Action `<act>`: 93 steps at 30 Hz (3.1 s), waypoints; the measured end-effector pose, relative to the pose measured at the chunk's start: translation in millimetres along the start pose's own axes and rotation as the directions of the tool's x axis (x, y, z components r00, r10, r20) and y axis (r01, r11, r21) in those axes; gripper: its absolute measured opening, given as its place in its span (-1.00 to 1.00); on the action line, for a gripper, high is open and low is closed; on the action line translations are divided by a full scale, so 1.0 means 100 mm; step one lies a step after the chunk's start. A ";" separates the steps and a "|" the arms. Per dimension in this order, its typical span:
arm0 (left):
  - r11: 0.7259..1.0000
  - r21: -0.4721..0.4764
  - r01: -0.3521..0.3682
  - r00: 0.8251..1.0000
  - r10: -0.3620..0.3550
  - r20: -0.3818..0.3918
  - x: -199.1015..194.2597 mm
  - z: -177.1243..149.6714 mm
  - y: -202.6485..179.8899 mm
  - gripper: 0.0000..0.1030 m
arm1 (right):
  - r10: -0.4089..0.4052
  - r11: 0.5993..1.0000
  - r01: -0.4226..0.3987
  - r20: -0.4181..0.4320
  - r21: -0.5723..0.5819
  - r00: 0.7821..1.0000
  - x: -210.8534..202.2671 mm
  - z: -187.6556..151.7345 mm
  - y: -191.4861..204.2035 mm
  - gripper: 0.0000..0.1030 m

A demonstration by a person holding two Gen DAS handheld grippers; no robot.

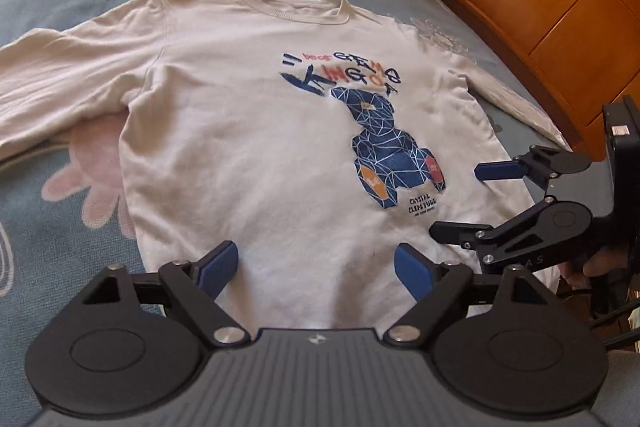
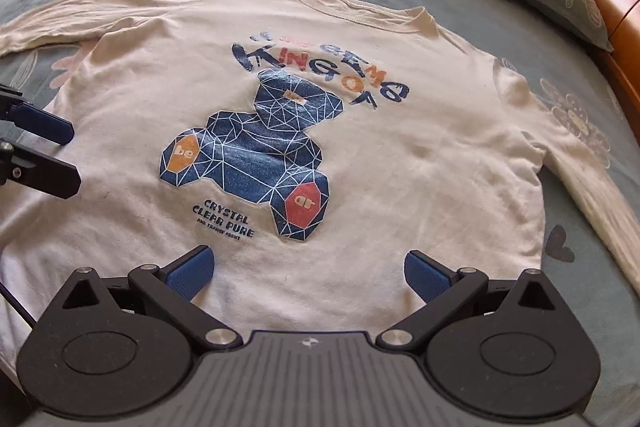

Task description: Fold clothes

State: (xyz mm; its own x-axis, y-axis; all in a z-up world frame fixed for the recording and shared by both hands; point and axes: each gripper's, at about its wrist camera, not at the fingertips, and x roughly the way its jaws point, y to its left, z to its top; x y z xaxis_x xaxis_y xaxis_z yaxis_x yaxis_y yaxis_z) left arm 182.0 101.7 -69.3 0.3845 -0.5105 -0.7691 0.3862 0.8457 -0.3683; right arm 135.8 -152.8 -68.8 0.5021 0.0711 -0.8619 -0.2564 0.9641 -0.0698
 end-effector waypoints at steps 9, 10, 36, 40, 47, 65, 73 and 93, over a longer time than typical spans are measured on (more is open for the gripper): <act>0.999 -0.035 -0.031 1.000 0.031 0.001 0.02 0.02 -0.03 0.70 | 0.049 0.996 -0.050 0.018 0.069 0.999 0.05 -0.03 -0.08 1.00; 0.999 -0.035 -0.037 0.999 0.037 0.003 0.02 0.01 -0.04 0.70 | 0.049 0.996 -0.050 0.018 0.070 0.999 0.05 -0.04 -0.08 1.00; 0.939 0.074 -0.336 0.923 0.313 0.223 -0.14 -0.33 -0.65 0.95 | 0.110 0.991 -0.119 0.159 0.052 0.981 -0.24 -0.28 -0.12 1.00; 0.931 0.062 -0.358 0.905 0.330 0.269 -0.51 -0.50 -1.02 0.96 | 0.025 0.990 -0.054 0.219 0.131 0.975 -0.84 -0.67 -0.23 1.00; 0.924 0.027 -0.381 0.899 0.364 0.243 -0.17 -0.79 -1.19 0.96 | -0.031 0.985 -0.015 0.264 0.170 0.964 -0.74 -1.03 -0.30 1.00; 0.925 -0.033 -0.378 0.898 0.375 0.231 -0.15 -1.38 -1.27 0.98 | -0.057 0.986 -0.011 0.394 0.166 0.917 -0.53 -1.54 -0.27 1.00; 0.921 -0.116 -0.372 0.894 0.389 0.223 -0.19 -0.92 -1.19 0.98 | -0.012 0.992 -0.047 0.449 0.120 0.893 -0.56 -1.66 -0.32 1.00; 0.930 -0.146 -0.338 0.920 0.359 0.158 0.19 -0.75 -1.43 0.98 | 0.021 0.991 -0.079 0.471 0.104 0.882 -0.56 -1.73 -0.36 1.00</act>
State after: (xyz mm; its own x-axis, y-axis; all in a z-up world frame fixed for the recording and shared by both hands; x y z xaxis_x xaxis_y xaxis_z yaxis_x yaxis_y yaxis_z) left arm 71.4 -17.7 -70.4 0.6246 -0.1903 -0.7575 0.1063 0.9816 -0.1589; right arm -26.3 -235.9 -104.7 0.8266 0.2039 -0.5245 -0.2082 0.9767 0.0515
